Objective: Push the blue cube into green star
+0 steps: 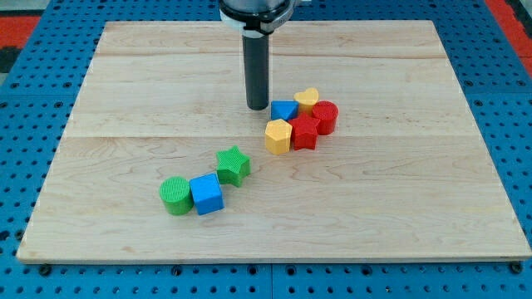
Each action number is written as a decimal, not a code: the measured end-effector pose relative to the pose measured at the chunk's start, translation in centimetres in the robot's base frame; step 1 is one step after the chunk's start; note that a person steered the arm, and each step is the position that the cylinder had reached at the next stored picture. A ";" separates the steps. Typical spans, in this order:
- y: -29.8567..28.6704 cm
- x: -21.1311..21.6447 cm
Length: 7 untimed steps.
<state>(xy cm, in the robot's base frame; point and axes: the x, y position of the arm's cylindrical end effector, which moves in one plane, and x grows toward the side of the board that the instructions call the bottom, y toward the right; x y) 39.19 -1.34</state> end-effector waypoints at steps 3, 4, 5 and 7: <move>1.2 1.1; -2.3 1.1; -6.0 2.9; -14.8 14.2</move>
<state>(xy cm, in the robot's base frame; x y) 53.43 -16.17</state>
